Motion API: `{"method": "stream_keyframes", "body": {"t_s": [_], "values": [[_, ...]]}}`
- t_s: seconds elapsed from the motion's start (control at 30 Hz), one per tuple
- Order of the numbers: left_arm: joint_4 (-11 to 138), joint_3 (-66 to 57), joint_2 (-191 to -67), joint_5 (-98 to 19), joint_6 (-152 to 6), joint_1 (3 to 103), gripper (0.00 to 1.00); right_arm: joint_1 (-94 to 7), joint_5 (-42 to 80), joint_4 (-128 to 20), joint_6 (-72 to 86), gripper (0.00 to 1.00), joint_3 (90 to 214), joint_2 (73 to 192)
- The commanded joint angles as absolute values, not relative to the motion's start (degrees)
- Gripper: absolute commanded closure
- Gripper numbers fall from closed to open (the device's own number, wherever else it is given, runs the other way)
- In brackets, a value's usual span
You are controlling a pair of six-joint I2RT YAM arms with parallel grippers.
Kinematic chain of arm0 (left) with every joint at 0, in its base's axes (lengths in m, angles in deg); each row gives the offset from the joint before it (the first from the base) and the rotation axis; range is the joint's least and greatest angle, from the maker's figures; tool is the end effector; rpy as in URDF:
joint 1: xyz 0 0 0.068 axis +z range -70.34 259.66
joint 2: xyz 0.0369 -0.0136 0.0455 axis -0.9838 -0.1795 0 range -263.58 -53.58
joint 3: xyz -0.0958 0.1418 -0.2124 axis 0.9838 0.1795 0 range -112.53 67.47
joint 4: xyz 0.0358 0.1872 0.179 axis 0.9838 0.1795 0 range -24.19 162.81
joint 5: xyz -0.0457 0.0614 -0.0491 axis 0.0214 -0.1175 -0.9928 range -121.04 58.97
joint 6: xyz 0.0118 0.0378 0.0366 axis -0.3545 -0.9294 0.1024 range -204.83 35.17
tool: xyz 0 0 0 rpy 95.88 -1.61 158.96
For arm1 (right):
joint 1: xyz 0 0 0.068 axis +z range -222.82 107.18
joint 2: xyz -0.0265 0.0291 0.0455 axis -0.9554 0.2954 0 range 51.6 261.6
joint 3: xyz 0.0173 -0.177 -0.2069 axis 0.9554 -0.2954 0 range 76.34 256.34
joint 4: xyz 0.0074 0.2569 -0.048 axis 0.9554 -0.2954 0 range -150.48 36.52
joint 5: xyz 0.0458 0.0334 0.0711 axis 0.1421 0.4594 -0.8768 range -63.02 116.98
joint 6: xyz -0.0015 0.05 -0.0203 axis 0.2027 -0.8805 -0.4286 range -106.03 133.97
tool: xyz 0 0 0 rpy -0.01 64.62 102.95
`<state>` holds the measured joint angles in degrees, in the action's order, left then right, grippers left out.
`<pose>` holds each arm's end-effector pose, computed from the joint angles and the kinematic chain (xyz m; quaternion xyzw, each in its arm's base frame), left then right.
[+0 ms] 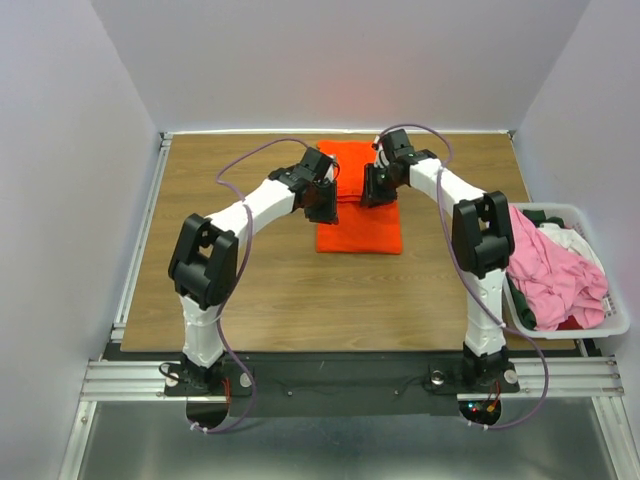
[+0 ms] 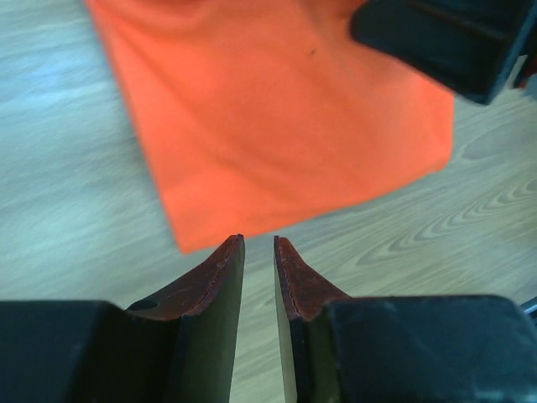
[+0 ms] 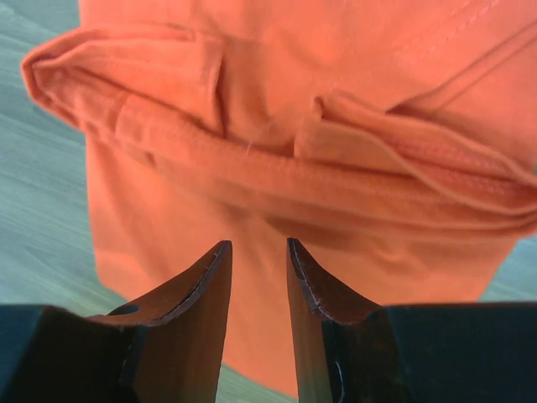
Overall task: Fold and stack the t-shirts
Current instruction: Fold the tshirt
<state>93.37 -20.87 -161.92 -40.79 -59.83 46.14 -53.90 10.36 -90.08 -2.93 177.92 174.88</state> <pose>0.3530 -0.2410 0.2561 0.0997 0.9240 -0.2454 0.2759 0.4427 0.1626 0.2074 -0.0562 0.9510 0.2154 0.2145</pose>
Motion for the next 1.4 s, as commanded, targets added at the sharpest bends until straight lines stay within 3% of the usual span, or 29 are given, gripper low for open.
{"method": "stream_keyframes", "body": {"t_s": [0.0, 0.4, 0.8, 1.1, 1.23, 1.37], "values": [[89.6, -24.9, -165.7, -42.9, -59.1, 45.5, 0.68, -54.2, 9.8, -89.7, -3.5, 0.62, 182.7, 176.0], [87.9, -22.5, -172.2, -44.3, -59.9, 44.9, 0.68, -54.1, 13.5, -89.9, -3.0, 0.62, 188.4, 181.7], [86.4, -19.1, -171.0, -44.5, -59.8, 44.4, 0.67, -54.2, 25.0, -90.0, -0.7, 0.58, 205.3, 189.0], [91.0, -26.9, -166.7, -40.4, -60.0, 47.2, 0.54, -55.4, 26.0, -89.9, 0.9, 0.59, 191.7, 176.3], [92.0, -32.9, -169.1, -40.6, -61.2, 50.0, 0.55, -57.3, 25.7, -89.8, 1.0, 0.62, 187.8, 174.7], [93.8, -42.4, -175.7, -42.1, -62.6, 51.2, 0.64, -58.2, 24.4, -89.8, 0.8, 0.66, 188.0, 175.6]]}}
